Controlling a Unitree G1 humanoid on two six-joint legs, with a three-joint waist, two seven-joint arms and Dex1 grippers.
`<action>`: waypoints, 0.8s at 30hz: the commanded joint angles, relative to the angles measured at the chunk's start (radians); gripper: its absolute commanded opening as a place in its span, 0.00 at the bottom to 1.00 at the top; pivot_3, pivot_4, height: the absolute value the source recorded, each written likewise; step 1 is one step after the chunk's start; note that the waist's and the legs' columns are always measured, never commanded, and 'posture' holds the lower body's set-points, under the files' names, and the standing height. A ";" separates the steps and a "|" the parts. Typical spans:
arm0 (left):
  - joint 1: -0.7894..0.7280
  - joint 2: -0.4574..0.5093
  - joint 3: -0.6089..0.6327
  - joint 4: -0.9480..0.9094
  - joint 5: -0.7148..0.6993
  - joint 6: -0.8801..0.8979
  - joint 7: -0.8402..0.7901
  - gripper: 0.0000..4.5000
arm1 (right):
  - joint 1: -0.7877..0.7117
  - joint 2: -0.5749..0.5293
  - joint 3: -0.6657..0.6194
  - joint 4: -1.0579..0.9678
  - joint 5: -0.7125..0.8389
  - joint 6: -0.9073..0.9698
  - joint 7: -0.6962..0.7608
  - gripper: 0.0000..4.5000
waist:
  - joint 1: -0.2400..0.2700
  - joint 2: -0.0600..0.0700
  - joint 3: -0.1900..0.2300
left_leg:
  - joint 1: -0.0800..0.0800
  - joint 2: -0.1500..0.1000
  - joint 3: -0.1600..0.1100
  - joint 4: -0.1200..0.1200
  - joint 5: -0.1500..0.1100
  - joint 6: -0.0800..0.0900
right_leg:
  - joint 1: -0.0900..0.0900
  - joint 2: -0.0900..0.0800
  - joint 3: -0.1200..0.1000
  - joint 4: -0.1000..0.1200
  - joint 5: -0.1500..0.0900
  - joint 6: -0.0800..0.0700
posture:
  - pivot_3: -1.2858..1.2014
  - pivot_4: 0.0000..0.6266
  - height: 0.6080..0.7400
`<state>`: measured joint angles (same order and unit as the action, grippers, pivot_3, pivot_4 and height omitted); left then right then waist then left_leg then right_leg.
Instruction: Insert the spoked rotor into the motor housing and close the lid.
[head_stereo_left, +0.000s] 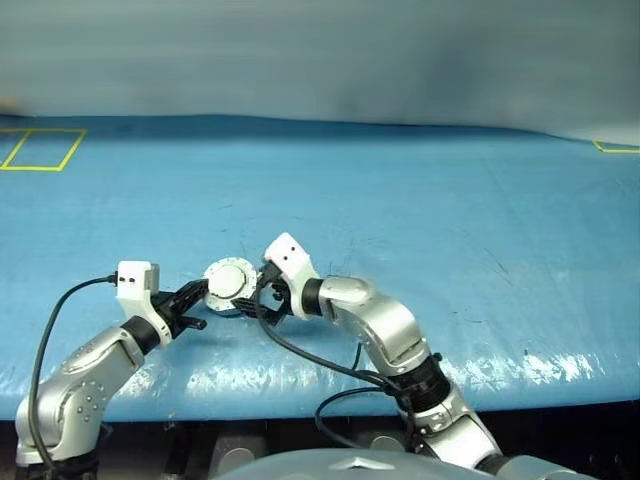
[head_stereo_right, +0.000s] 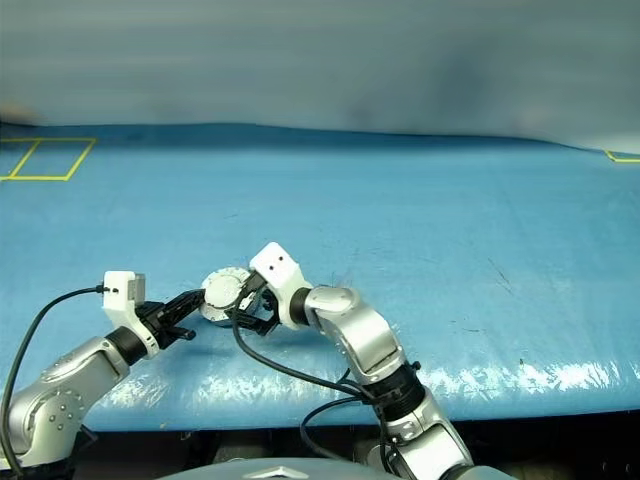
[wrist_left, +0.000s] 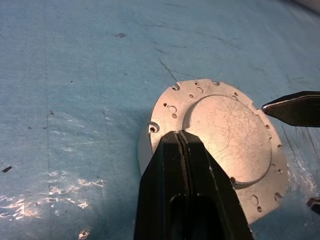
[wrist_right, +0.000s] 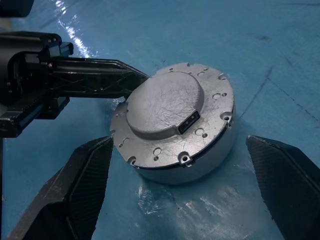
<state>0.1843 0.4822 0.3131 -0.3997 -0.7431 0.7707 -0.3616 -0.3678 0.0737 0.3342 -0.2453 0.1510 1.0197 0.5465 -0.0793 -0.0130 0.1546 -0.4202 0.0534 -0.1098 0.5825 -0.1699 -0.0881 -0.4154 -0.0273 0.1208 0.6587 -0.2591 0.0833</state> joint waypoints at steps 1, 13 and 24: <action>0.010 0.008 -0.013 0.003 0.019 0.017 -0.002 0.00 | -0.002 0.106 -0.161 -0.078 0.101 0.155 -0.082 0.99 | 0.000 0.000 0.000 | 0.000 0.000 0.000 0.000 0.000 0.000 | 0.000 0.000 0.000 0.000 0.000 0.000 | 0.52 0.24 1.00; 0.000 0.006 -0.017 0.000 0.028 0.021 -0.016 0.00 | 0.014 0.277 -0.353 0.089 0.275 0.320 -0.291 0.99 | 0.000 0.000 0.001 | -0.003 0.000 0.000 -0.001 0.000 0.002 | -0.001 0.000 -0.001 -0.002 -0.001 0.000 | 0.52 0.24 1.00; 0.017 -0.002 -0.006 -0.008 0.025 0.024 -0.006 0.00 | -0.024 0.346 -0.409 0.301 0.533 0.327 -0.390 0.99 | -0.011 0.000 -0.001 | 0.001 0.000 0.000 -0.001 -0.001 0.003 | 0.002 0.000 -0.001 -0.002 -0.001 0.000 | 0.52 0.24 1.00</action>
<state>0.1866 0.4823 0.3238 -0.4002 -0.7248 0.7721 -0.3713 -0.3920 0.1604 -0.0402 -0.0340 0.6600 1.3200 0.1863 -0.0903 -0.0134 0.1539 -0.4185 0.0539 -0.1100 0.5813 -0.1710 -0.0856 -0.4127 -0.0270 0.1198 0.6567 -0.2603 0.0828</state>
